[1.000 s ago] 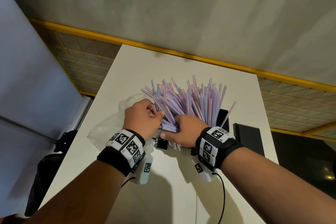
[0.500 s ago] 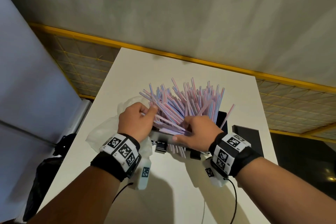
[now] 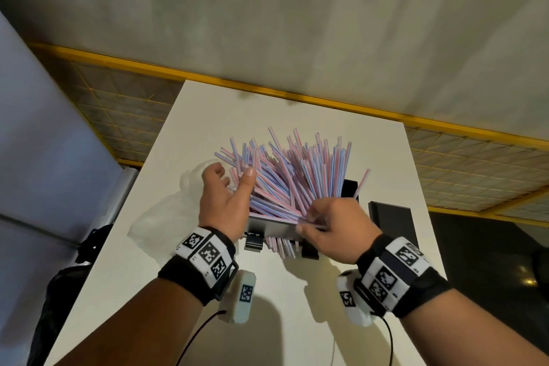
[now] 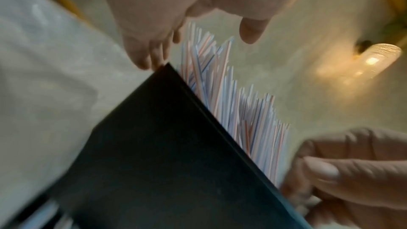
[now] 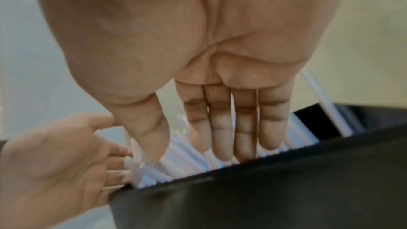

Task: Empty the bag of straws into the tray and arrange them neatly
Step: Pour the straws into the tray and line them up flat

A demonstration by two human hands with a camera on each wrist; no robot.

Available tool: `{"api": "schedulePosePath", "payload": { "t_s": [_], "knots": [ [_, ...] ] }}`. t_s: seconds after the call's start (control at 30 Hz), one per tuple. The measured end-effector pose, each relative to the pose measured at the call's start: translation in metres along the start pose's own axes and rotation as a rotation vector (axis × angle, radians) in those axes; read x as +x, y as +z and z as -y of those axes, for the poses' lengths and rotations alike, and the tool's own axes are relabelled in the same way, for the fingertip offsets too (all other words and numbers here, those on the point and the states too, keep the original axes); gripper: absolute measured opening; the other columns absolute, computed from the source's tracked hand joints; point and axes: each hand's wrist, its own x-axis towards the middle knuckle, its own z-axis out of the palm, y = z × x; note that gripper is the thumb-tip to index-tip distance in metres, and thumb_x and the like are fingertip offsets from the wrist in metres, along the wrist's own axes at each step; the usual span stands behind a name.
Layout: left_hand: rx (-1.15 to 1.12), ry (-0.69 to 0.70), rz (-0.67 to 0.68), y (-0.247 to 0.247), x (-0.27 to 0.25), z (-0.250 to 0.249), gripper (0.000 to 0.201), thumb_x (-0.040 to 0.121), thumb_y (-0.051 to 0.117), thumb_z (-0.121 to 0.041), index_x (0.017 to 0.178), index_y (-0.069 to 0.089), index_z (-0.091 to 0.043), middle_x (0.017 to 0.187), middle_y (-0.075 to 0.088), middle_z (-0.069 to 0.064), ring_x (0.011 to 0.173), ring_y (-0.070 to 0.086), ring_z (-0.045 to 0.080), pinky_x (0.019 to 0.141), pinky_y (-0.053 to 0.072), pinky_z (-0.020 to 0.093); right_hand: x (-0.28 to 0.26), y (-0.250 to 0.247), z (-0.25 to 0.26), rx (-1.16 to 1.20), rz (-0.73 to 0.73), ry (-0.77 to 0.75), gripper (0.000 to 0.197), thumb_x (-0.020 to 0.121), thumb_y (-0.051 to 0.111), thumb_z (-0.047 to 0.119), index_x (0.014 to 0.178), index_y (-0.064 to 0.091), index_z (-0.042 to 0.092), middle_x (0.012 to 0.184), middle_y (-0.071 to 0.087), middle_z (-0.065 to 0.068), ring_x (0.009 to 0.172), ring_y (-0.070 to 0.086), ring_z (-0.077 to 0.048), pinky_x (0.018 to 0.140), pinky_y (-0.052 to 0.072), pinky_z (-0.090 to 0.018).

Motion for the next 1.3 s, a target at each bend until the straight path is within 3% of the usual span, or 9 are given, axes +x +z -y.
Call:
{"api": "schedulePosePath", "payload": {
  "t_s": [0.13, 0.27, 0.4, 0.6, 0.7, 0.83, 0.93, 1.07, 1.3],
  "knots": [
    [0.039, 0.204, -0.128, -0.008, 0.003, -0.01, 0.073, 0.087, 0.075, -0.031, 0.144, 0.034, -0.011, 0.141, 0.042, 0.003, 0.129, 0.042, 0.014, 0.098, 0.033, 0.011, -0.009, -0.026, -0.028, 0.07, -0.201, 0.366, 0.033, 0.082, 0.075, 0.044, 0.08, 0.061, 0.014, 0.069, 0.065, 0.001, 0.065, 0.06, -0.013, 0.053, 0.037, -0.021],
    [-0.114, 0.038, -0.129, 0.0, 0.003, -0.019, 0.079, 0.086, 0.076, -0.038, 0.146, 0.031, -0.013, 0.148, 0.039, 0.006, 0.136, 0.041, 0.016, 0.1, 0.035, 0.025, 0.007, -0.039, -0.055, 0.197, -0.262, 0.651, 0.049, 0.084, 0.073, 0.051, 0.108, 0.047, 0.017, 0.087, 0.067, -0.003, 0.07, 0.067, -0.019, 0.055, 0.041, -0.026],
    [-0.23, -0.181, -0.066, 0.012, -0.001, -0.009, 0.082, 0.086, 0.074, -0.046, 0.148, 0.03, -0.015, 0.143, 0.044, 0.004, 0.123, 0.048, 0.018, 0.106, 0.039, 0.035, 0.029, -0.038, -0.054, 0.107, -0.243, 0.439, 0.026, 0.092, 0.069, 0.036, 0.087, 0.07, 0.01, 0.079, 0.069, -0.004, 0.081, 0.068, -0.025, 0.06, 0.038, -0.025],
    [-0.157, -0.145, 0.029, 0.019, -0.007, -0.001, 0.069, 0.079, 0.069, -0.065, 0.127, 0.04, -0.023, 0.113, 0.058, -0.008, 0.11, 0.058, 0.022, 0.105, 0.046, 0.049, 0.024, -0.044, 0.001, 0.167, -0.295, 0.034, 0.022, 0.088, 0.073, 0.037, 0.081, 0.066, 0.017, 0.067, 0.063, 0.004, 0.063, 0.057, -0.011, 0.059, 0.043, -0.024],
    [-0.173, -0.162, 0.019, 0.018, -0.005, -0.004, 0.099, 0.057, 0.059, -0.084, 0.131, 0.042, -0.021, 0.125, 0.06, 0.004, 0.114, 0.059, 0.025, 0.106, 0.046, 0.049, 0.019, -0.027, 0.005, 0.088, -0.105, 0.086, 0.039, 0.084, 0.073, 0.052, 0.076, 0.064, 0.015, 0.067, 0.064, 0.004, 0.062, 0.056, -0.008, 0.058, 0.043, -0.024],
    [-0.16, -0.162, 0.035, 0.015, -0.007, -0.006, 0.098, 0.057, 0.058, -0.085, 0.128, 0.044, -0.018, 0.119, 0.064, 0.007, 0.11, 0.062, 0.027, 0.103, 0.047, 0.05, 0.024, 0.004, -0.004, -0.053, 0.278, 0.146, 0.078, 0.072, 0.055, 0.085, 0.077, 0.062, 0.008, 0.064, 0.055, -0.002, 0.059, 0.053, -0.018, 0.058, 0.044, -0.031],
    [-0.165, -0.159, 0.028, 0.015, -0.007, -0.005, 0.104, 0.057, 0.057, -0.087, 0.13, 0.042, -0.016, 0.124, 0.063, 0.01, 0.113, 0.061, 0.029, 0.104, 0.047, 0.05, 0.033, 0.013, 0.004, -0.104, 0.318, 0.098, 0.066, 0.074, 0.064, 0.076, 0.081, 0.06, 0.011, 0.072, 0.059, -0.005, 0.065, 0.057, -0.02, 0.061, 0.048, -0.034],
    [-0.147, -0.169, 0.016, 0.014, -0.006, 0.0, 0.119, 0.046, 0.061, -0.098, 0.134, 0.038, -0.021, 0.128, 0.062, 0.012, 0.115, 0.063, 0.031, 0.103, 0.049, 0.051, 0.042, 0.022, 0.014, -0.224, 0.347, 0.164, 0.066, 0.078, 0.061, 0.076, 0.062, 0.051, 0.012, 0.061, 0.053, -0.006, 0.055, 0.051, -0.021, 0.048, 0.037, -0.028],
    [-0.139, -0.108, 0.023, 0.016, -0.01, 0.003, 0.105, 0.05, 0.073, -0.077, 0.131, 0.041, -0.018, 0.116, 0.064, -0.004, 0.105, 0.066, 0.016, 0.099, 0.052, 0.044, 0.063, 0.029, 0.016, -0.112, 0.446, 0.215, 0.056, 0.071, 0.077, 0.062, 0.062, 0.05, 0.014, 0.06, 0.047, -0.006, 0.054, 0.044, -0.022, 0.052, 0.035, -0.031]
  ]
}}
